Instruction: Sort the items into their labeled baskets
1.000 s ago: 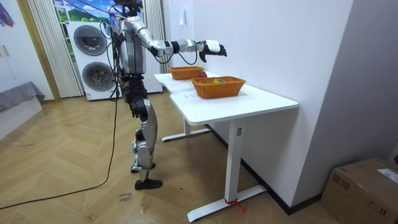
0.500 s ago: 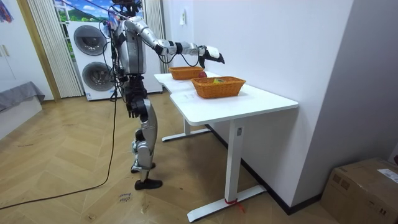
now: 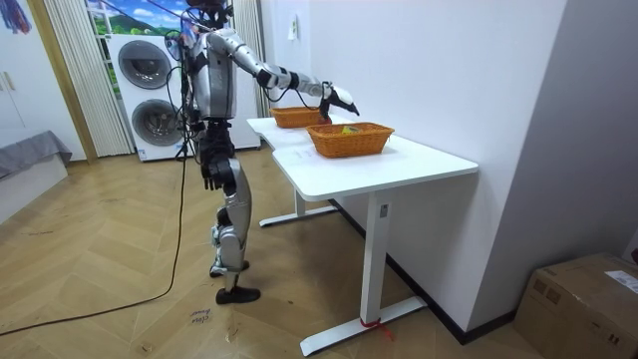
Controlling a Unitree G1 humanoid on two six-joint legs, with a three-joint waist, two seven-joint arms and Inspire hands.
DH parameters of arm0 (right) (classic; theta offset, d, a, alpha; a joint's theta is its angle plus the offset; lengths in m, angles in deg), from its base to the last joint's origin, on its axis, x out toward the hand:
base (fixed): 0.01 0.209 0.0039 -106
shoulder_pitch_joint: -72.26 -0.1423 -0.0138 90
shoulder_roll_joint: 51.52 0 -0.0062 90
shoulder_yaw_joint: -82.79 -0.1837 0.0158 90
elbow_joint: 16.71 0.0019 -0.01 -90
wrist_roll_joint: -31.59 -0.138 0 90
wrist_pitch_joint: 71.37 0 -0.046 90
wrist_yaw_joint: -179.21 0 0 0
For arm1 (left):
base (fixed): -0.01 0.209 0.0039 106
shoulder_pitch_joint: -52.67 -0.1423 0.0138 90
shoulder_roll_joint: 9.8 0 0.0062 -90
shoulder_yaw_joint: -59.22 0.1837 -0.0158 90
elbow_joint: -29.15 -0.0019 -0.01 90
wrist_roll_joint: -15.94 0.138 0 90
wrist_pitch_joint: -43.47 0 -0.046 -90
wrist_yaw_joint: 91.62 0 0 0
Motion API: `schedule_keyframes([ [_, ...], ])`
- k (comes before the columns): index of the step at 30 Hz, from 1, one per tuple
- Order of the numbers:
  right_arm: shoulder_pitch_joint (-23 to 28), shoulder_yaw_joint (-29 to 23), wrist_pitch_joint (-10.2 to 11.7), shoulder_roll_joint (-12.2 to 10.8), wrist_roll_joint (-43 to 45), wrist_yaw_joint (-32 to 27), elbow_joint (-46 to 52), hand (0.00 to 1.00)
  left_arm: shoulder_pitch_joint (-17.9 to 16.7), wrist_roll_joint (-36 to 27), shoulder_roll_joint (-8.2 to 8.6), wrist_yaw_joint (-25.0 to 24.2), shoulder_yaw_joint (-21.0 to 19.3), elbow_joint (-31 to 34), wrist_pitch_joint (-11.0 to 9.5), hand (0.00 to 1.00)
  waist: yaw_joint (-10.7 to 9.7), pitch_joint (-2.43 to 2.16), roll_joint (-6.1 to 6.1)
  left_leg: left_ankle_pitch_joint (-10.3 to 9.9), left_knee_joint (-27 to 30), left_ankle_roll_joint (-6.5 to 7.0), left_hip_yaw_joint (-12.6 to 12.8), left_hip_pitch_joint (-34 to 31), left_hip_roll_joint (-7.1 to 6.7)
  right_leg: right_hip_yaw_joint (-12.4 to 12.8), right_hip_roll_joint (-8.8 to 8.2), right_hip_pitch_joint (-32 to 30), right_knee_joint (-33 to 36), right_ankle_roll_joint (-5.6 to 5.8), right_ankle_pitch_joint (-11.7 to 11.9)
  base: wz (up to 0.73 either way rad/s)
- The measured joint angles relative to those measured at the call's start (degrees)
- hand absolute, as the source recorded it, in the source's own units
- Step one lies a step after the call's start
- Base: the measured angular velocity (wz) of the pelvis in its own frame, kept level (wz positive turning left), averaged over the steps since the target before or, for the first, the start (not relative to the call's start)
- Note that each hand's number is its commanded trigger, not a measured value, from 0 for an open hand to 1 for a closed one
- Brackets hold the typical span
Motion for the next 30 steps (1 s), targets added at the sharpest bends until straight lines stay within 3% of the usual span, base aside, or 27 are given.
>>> schedule_keyframes([
  [7, -1.2, 2.0, 1.0, 0.4, 0.0, 0.0, -4.2, 0.0, 0.4, -0.4, -0.29, 0.3, 0.8, 0.0, -0.9, 0.0, 0.1, 0.2, -0.43, 0.0, 0.6, -0.01, -0.7, -0.6, -0.04, -1.1, -0.08, -0.2, -0.1, -0.01, 0.0, 0.09],
  [13, -2.2, 2.0, 2.2, 0.4, 2.3, 0.0, -8.1, 0.0, 0.4, -0.6, -0.48, 0.2, 0.8, 0.0, -2.9, 0.0, 0.1, 0.63, -0.94, 0.0, 1.1, -0.02, -0.7, -1.0, -0.02, -1.6, -0.15, -0.2, -0.1, -0.01, 0.0, 0.03],
  [23, -2.2, 2.0, 2.2, 0.4, 5.2, 2.7, -9.6, 0.0, 0.4, -1.2, -0.57, 0.0, 1.0, -0.2, -2.8, 0.0, 0.2, 1.2, -0.51, -0.1, 1.3, -0.16, -0.7, -1.6, 0.06, -2.0, -0.08, -0.3, 0.0, -0.16, 0.1, 0.0],
  [30, -2.2, 2.0, 2.1, 0.4, 12.2, 3.4, -12.2, 0.0, 0.6, -1.1, -0.72, -0.5, 1.0, -0.1, -2.4, 0.0, 1.4, 1.1, -0.42, -0.1, 1.5, -0.14, -0.7, -1.3, 0.05, -2.0, -0.06, -0.3, -0.1, -0.18, 0.1, 0.0],
])
